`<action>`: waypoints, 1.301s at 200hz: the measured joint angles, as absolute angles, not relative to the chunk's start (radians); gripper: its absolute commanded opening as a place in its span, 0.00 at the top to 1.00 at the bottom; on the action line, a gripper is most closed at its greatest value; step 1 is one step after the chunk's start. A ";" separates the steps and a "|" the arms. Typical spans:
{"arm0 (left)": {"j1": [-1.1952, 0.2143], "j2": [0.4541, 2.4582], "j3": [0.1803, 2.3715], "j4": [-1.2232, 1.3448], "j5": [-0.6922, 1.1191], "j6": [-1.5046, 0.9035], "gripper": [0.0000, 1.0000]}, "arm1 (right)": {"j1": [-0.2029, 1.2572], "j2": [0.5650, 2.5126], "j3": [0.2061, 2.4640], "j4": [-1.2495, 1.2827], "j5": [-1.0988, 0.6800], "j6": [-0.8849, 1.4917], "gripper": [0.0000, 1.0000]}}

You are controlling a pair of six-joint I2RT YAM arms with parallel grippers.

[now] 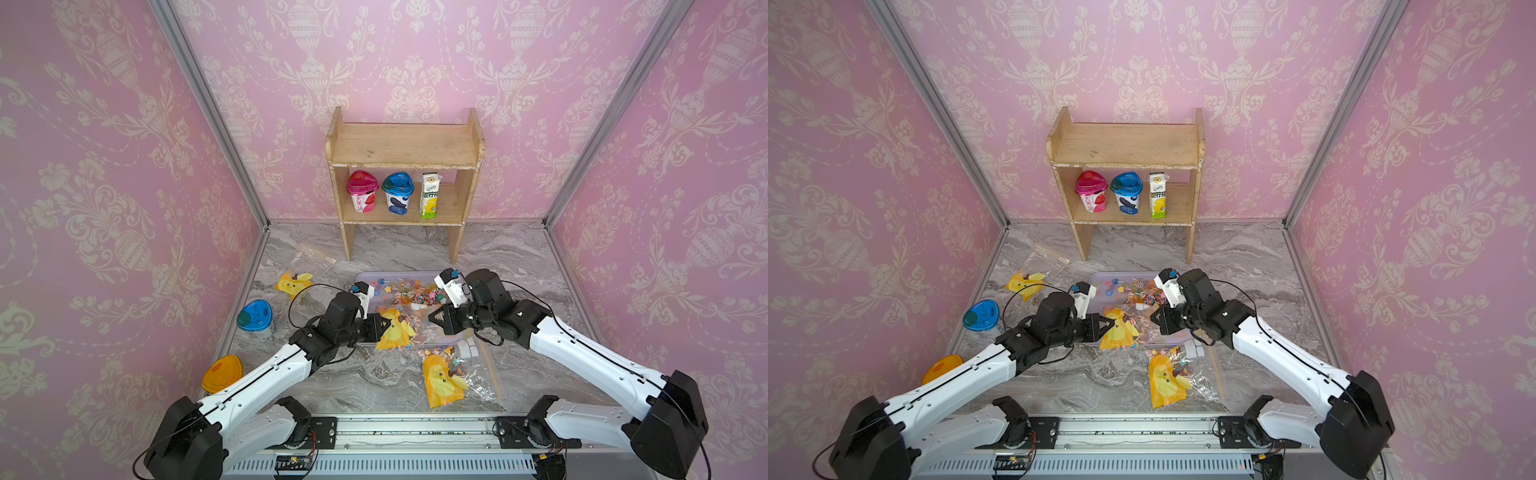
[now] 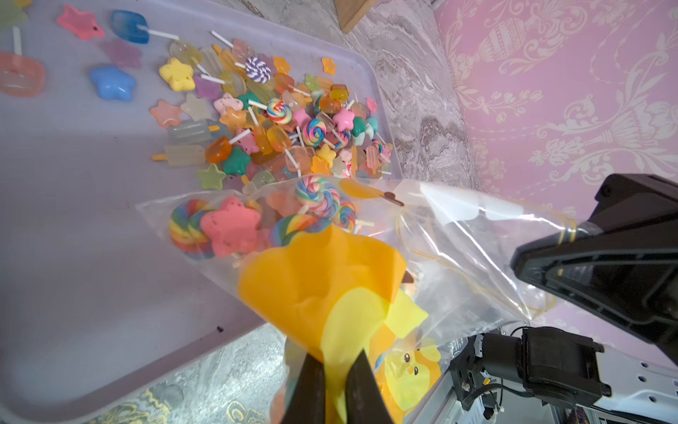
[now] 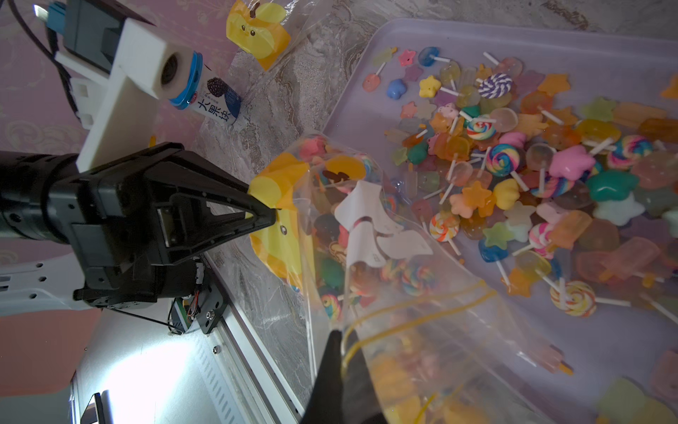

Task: Pour candies out of the ziploc bag
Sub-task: Pick up the ziploc bag from the center of the board.

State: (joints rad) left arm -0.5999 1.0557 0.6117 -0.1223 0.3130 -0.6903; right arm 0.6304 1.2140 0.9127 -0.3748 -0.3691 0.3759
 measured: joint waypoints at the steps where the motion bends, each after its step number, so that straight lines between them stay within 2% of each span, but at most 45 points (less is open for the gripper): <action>1: -0.598 1.056 0.613 -0.122 0.313 -0.688 1.00 | 0.629 1.216 0.913 -0.375 -0.369 0.376 1.00; 132: -0.537 1.179 0.746 -0.137 0.332 -0.618 1.00 | 0.567 1.330 0.914 -0.346 -0.370 0.358 1.00; 260: -0.525 1.227 0.824 -0.159 0.336 -0.572 1.00 | 0.536 1.353 0.914 -0.311 -0.371 0.340 1.00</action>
